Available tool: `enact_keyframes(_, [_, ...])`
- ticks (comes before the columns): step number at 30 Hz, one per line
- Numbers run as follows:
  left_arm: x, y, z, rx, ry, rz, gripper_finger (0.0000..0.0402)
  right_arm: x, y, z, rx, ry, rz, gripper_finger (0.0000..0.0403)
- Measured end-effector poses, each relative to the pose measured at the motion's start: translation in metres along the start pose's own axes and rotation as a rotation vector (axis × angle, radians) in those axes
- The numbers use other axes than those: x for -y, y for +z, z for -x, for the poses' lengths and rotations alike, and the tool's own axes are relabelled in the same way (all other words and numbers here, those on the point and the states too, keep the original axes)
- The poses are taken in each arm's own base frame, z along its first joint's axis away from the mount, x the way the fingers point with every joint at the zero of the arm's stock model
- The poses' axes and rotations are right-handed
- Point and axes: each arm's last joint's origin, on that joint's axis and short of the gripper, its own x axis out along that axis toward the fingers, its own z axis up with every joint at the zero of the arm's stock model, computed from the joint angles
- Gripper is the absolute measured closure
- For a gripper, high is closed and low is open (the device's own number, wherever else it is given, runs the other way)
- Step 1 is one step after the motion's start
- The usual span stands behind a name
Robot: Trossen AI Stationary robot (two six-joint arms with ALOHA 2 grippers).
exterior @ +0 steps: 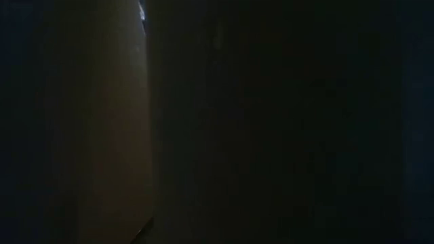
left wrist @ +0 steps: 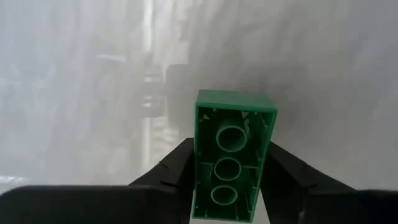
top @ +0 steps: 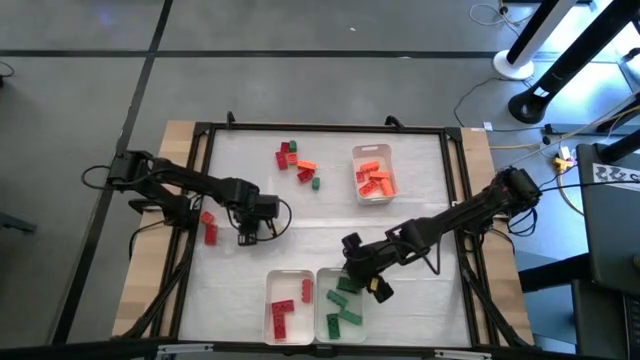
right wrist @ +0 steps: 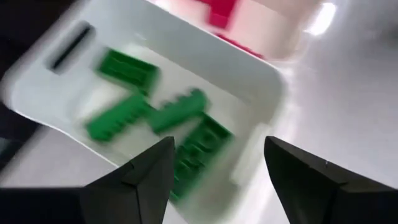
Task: Sort blocks
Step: Put the green game piece into the bottom right white bin
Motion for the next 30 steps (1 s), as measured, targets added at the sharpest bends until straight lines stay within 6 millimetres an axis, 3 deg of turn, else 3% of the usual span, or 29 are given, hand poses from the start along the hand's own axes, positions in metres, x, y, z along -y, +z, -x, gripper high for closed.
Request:
enact_keyframes(8, [0.006,0.028,0.049,0.19,-0.13,-0.004,0.0279,0.013,-0.012,0.014,-0.147,-0.222,0.069,0.0155])
enact_keyframes(12, [0.015,0.046,0.08,0.38,-0.198,0.028,0.0279,0.034,-0.021,0.017,-0.202,-0.241,0.017,0.0155])
enact_keyframes(16, [0.039,0.066,0.098,0.658,-0.32,0.034,0.0279,0.061,-0.029,0.021,-0.237,-0.277,-0.003,0.0155])
enact_keyframes(24, [0.113,0.088,0.092,0.96,-0.453,-0.22,0.0257,0.117,-0.051,0.034,-0.267,-0.291,0.003,0.0155])
enact_keyframes(30, [0.147,0.1,0.063,1.012,-0.491,-0.279,0.0258,0.152,-0.068,0.046,-0.274,-0.304,-0.009,0.0155])
